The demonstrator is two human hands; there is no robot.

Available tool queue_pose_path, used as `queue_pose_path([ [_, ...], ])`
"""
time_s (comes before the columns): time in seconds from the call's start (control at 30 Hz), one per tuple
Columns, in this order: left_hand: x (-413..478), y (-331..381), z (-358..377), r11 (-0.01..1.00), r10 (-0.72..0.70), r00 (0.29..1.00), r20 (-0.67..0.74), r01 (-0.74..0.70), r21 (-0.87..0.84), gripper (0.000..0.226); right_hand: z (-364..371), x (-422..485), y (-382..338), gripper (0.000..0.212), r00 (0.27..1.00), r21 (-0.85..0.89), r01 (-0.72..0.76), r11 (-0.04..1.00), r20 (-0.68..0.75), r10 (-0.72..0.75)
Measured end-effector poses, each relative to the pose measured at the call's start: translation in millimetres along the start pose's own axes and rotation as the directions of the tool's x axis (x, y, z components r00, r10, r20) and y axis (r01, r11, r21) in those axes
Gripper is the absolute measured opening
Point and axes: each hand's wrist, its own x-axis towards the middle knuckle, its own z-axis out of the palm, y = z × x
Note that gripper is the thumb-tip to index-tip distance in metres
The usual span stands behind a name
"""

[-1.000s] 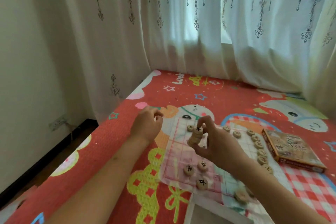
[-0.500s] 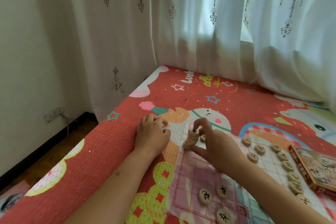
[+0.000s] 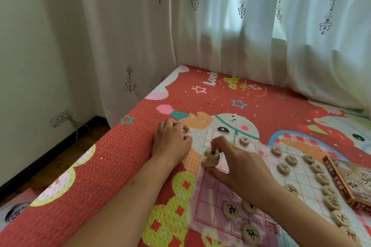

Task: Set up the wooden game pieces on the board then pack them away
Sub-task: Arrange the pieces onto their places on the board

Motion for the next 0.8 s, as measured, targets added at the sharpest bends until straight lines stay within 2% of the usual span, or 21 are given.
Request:
queue_pose_path([
  [0.23,-0.3,0.7,-0.9,1.000,0.000,1.000,0.006,0.000,-0.003,0.027,-5.3,-3.9,-6.6,0.044,0.998,-0.004,-0.057,0.998,-0.022,0.057],
  [0.4,0.1,0.3,-1.0,1.000,0.000,1.000,0.011,0.000,0.003,0.027,-7.2,-10.6,-17.6,0.045,0.995,-0.014,-0.058,0.998,0.076,0.059],
  [0.7,0.8,-0.2,-0.7,1.000,0.000,1.000,0.013,0.000,0.002,0.026,-4.6,-13.5,-22.0,0.034,0.993,-0.003,-0.111,0.994,0.048,0.111],
  [0.8,0.4,-0.2,-1.1,1.000,-0.001,1.000,0.013,0.001,0.001,0.026,-7.9,-11.9,-18.3,0.035,0.992,0.015,-0.128,0.992,-0.009,0.128],
])
